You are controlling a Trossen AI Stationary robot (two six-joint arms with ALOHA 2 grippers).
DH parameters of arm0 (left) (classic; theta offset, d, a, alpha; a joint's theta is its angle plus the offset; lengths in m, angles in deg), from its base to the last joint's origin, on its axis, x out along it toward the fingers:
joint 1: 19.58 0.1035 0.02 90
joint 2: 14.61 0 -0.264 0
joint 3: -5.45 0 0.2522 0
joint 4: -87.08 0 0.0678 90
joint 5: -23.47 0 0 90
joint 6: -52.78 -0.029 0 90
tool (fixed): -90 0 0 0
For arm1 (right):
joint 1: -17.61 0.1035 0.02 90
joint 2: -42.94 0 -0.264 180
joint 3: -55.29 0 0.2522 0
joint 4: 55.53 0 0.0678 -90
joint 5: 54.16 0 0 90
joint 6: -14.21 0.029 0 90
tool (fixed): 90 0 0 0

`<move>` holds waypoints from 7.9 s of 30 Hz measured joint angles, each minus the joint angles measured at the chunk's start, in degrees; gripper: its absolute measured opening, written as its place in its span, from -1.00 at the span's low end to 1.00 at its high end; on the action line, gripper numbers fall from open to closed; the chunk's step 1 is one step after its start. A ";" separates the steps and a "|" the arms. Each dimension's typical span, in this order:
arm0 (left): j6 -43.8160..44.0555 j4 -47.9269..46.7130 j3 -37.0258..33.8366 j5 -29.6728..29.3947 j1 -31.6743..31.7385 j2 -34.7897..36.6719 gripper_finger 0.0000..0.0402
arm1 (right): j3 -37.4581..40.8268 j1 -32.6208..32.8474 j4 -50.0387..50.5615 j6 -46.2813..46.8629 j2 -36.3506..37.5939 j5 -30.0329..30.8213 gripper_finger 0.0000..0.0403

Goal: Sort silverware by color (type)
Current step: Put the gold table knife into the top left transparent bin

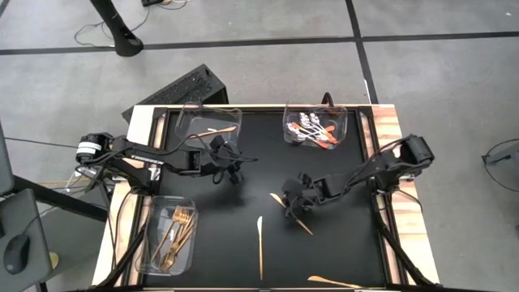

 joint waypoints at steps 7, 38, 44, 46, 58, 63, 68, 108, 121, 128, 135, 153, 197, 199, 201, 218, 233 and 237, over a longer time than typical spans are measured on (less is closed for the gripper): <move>0.39 0.15 0.00 -0.04 -0.11 0.00 -0.38 | -2.69 1.76 -0.34 -2.56 -6.86 -0.51 -0.23; 0.41 -0.67 0.00 -0.11 -0.13 0.00 -0.38 | -6.72 -0.13 12.05 -3.34 -4.24 -2.54 -0.75; 0.48 -0.81 0.00 -0.11 -0.13 0.00 -0.38 | -6.78 1.41 16.53 -1.44 -2.66 -2.27 -0.61; 0.48 -0.81 0.00 -0.11 -0.13 0.00 -0.38 | -6.85 1.99 17.58 0.58 -2.66 -2.28 -0.58; 0.56 0.04 0.00 -0.15 -0.13 0.00 -0.38 | -6.71 3.60 25.58 10.44 -3.53 -3.72 -0.55; 0.59 -0.18 0.00 -0.15 -0.13 0.00 -0.38 | -6.67 2.65 28.60 10.14 -3.42 -5.05 -0.83; 0.59 -0.20 0.00 -0.13 -0.13 0.00 -0.38 | -6.68 2.61 28.79 8.17 -3.38 -4.96 -0.94; 0.62 -0.33 0.00 -1.49 -0.13 0.00 -0.38 | -6.55 1.47 33.80 33.30 1.08 -16.29 -0.05; 0.46 -2.99 0.00 -2.30 -0.20 0.00 -0.38 | -6.13 1.67 34.93 34.99 -4.98 -20.52 -0.20; 1.52 -3.73 0.00 -2.97 -0.20 0.00 -0.38 | -6.14 1.54 37.52 27.49 -3.38 -21.11 -0.70; 3.01 -3.81 0.00 -2.97 -1.06 0.00 -0.38 | -6.14 1.61 38.64 16.63 -3.21 -21.70 -0.93; 4.18 -4.29 0.00 -3.85 -3.26 0.00 -0.38 | -6.05 3.94 38.44 12.31 -2.99 -16.34 -0.96; 0.78 0.27 0.02 -2.77 -2.65 0.00 -0.38 | -6.46 -0.51 38.27 19.55 -4.49 -13.35 -0.26; 0.98 -0.07 0.02 -2.87 -2.65 0.00 -0.38 | -6.58 -1.25 39.55 17.31 -5.22 -14.58 -0.37; 1.02 -0.38 0.02 -3.59 -2.65 0.00 -0.38 | -6.72 -1.67 40.33 15.16 -6.17 -15.43 -0.53; 0.85 -0.35 0.02 -3.78 -2.65 0.00 -0.38 | -5.63 -1.74 40.28 8.41 4.50 -10.72 -0.99; 1.00 -0.20 0.02 -3.59 -2.74 0.00 -0.38 | -5.88 -3.84 38.61 9.97 5.62 -3.51 -0.65; 0.99 -0.23 0.02 -3.58 -2.80 0.00 -0.38 | -5.90 -3.77 38.52 10.07 1.80 -4.59 -0.53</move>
